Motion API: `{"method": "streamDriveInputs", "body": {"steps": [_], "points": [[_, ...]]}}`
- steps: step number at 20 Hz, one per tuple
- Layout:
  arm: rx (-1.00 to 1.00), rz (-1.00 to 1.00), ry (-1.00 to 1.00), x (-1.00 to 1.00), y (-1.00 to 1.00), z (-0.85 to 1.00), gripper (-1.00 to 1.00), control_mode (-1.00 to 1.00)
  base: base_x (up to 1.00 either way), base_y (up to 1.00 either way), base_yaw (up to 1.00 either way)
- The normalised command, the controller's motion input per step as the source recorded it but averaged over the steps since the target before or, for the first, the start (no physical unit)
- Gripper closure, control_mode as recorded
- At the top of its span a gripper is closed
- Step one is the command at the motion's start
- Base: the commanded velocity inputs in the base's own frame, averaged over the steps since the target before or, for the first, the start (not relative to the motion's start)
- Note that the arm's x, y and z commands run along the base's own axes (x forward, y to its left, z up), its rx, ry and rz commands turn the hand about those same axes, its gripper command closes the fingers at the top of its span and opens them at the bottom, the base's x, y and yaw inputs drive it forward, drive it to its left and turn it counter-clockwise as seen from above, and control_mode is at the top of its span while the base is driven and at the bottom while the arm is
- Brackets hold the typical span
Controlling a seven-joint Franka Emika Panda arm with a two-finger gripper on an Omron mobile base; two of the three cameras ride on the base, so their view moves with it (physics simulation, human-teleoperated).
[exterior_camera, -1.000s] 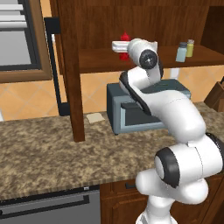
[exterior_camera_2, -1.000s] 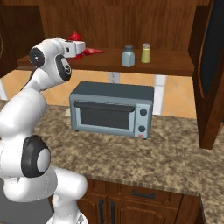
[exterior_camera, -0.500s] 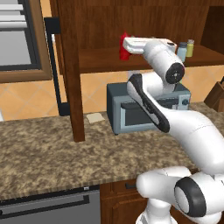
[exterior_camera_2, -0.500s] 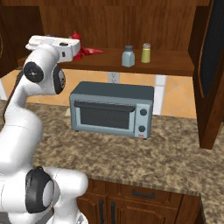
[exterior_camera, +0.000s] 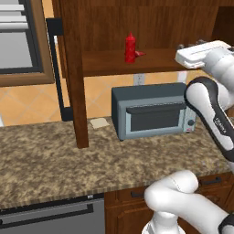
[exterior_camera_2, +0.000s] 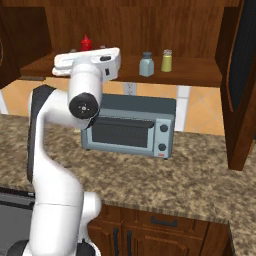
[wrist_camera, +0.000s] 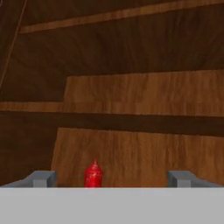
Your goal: Put the shaker and condiment bottle from the counter next to their counterparts in the cabinet.
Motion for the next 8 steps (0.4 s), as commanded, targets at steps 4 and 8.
{"method": "streamDriveInputs", "body": {"steps": [4, 8], "points": [[-0.15, 0.00, 0.00, -1.00, -0.81, -0.19, -1.00, -1.00, 0.00, 0.00, 0.00], [-0.15, 0.00, 0.00, -1.00, -0.66, -0.18, -1.00, -1.00, 0.00, 0.00, 0.00]]}}
